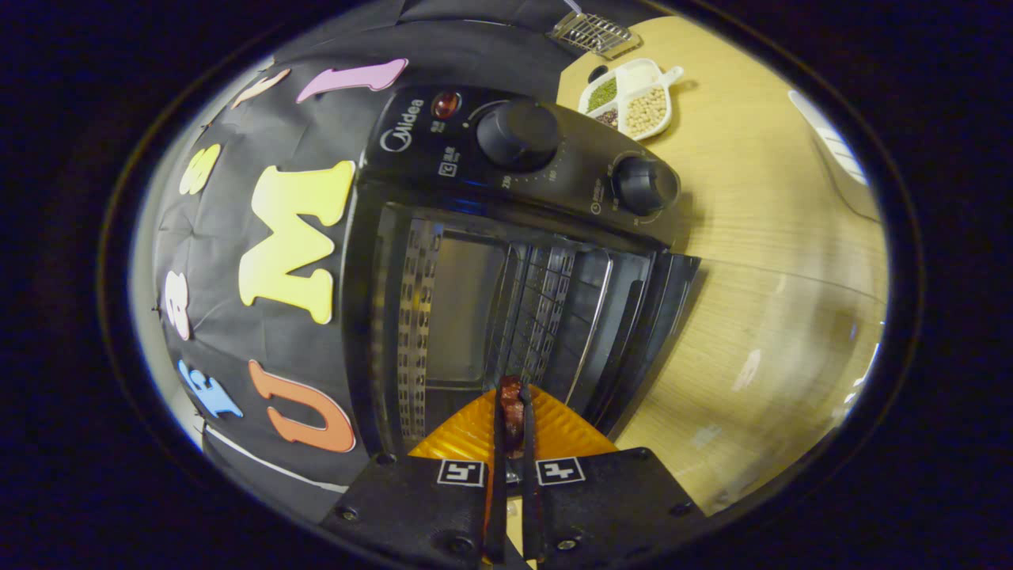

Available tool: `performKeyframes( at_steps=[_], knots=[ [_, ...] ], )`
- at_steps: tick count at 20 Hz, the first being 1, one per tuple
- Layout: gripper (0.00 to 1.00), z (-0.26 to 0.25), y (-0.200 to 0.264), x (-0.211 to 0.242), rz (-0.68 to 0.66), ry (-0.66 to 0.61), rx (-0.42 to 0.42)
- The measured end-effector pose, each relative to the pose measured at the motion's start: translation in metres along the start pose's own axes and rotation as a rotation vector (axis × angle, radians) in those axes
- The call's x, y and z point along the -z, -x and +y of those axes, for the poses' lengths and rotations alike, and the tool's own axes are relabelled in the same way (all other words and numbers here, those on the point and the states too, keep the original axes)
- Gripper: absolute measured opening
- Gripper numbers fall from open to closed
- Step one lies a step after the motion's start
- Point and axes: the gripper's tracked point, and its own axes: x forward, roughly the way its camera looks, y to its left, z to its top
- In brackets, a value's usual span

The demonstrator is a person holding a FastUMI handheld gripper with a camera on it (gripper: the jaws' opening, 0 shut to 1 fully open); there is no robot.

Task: Open the toaster oven, put the food inside, and close the toaster oven door.

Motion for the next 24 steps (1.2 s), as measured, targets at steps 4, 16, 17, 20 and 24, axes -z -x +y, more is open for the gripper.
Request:
performKeyframes(
  at_steps=[4, 16, 17, 20, 24],
  knots=[
    [0.11, -0.001, -0.015, 0.001, -0.023, 0.049, 0.034],
    [0.37, -0.007, -0.019, -0.005, 0.015, 0.502, 0.156],
    [0.48, -0.008, -0.016, -0.006, 0.024, 0.552, 0.177],
    [0.83, -0.01, -0.01, -0.001, 0.071, 0.619, 0.173],
    [0.91, -0.009, 0.016, 0.002, 0.107, 0.749, 0.193]
  ],
)
